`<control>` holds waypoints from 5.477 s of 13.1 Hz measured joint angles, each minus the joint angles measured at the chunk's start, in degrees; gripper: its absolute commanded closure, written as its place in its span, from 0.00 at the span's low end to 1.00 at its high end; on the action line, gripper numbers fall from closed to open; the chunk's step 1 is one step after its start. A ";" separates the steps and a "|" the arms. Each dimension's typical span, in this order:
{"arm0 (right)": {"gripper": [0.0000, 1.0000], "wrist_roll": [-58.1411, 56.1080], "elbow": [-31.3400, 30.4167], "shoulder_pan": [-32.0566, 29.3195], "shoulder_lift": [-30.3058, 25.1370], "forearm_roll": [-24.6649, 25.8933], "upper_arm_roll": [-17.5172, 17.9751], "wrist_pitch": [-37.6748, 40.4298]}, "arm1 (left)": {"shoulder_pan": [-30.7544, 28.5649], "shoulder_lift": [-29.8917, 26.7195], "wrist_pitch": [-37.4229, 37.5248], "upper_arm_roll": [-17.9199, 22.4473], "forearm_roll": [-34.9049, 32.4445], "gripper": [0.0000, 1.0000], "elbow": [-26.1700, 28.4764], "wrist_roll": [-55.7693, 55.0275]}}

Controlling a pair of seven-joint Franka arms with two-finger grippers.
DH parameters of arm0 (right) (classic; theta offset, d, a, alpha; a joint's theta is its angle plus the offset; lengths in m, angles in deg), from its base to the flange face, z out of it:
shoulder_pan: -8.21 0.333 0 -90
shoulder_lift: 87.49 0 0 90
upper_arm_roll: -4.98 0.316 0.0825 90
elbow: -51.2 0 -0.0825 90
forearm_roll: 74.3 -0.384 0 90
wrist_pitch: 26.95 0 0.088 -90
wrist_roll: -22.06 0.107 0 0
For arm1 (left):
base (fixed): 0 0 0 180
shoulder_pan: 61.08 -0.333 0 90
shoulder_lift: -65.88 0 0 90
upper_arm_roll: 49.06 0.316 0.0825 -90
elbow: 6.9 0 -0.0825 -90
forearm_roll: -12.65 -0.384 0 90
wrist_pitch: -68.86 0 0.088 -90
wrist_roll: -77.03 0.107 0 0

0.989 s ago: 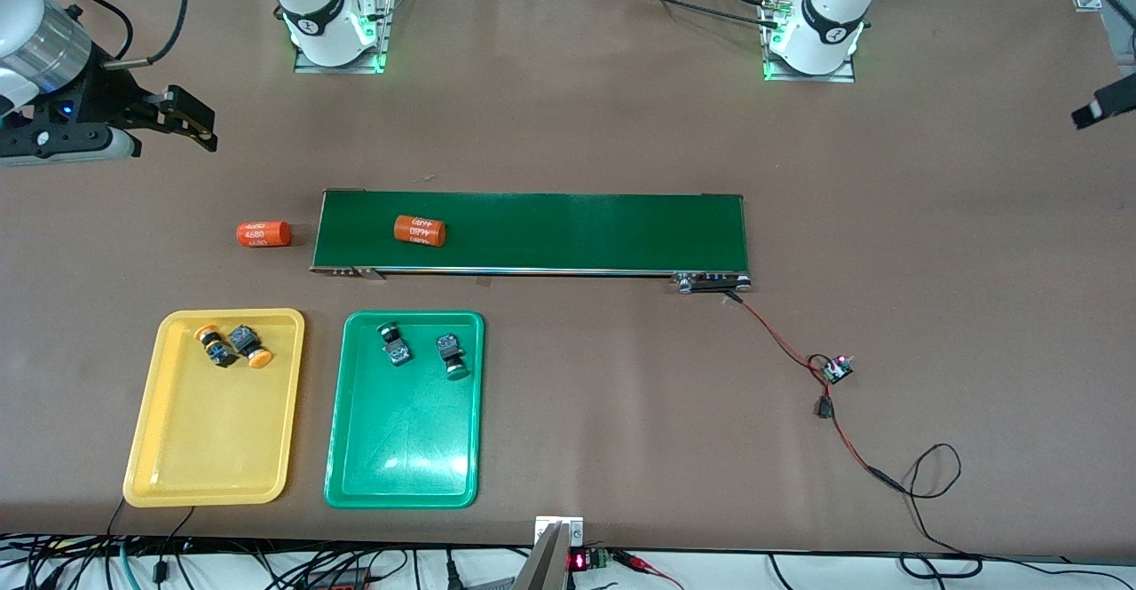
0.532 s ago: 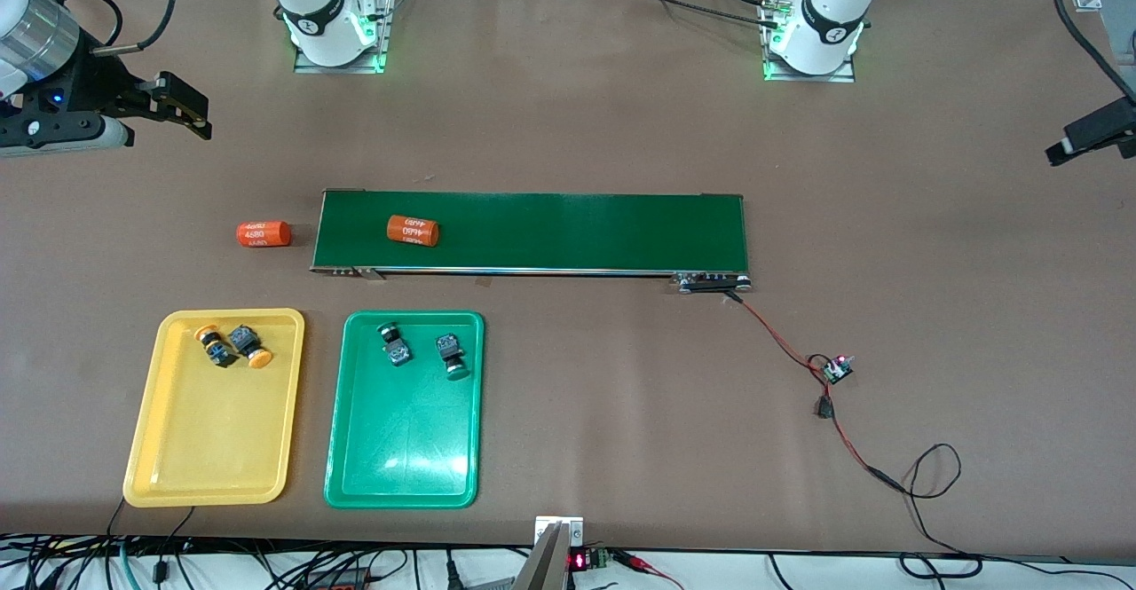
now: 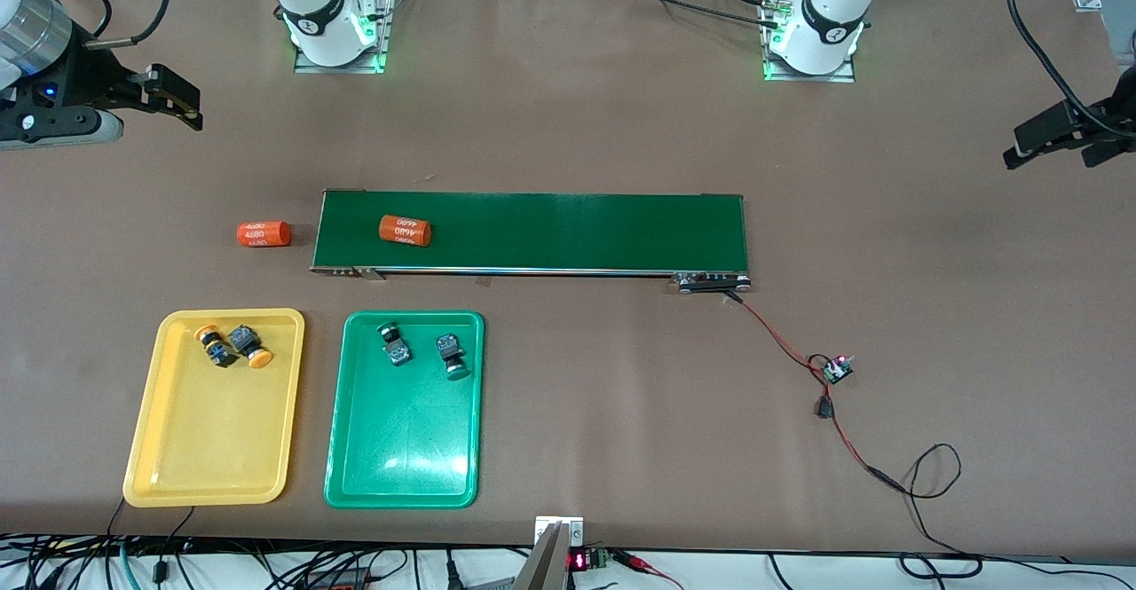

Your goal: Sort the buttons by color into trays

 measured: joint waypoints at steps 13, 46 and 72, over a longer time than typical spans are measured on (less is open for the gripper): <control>0.00 -10.12 0.06 -6.96 0.47 0.15 -0.14 -0.30 | -0.55 3.53 -4.88 -0.95 0.00 0.00 -0.94 0.38; 0.00 -5.69 1.01 -2.40 1.92 0.13 -0.89 -0.42 | 16.30 2.24 -3.88 13.88 -2.27 0.00 -0.91 0.38; 0.00 -2.22 -0.60 -2.62 3.00 0.12 -1.45 -2.46 | 16.35 -0.45 -4.97 13.21 -1.90 0.00 3.56 0.44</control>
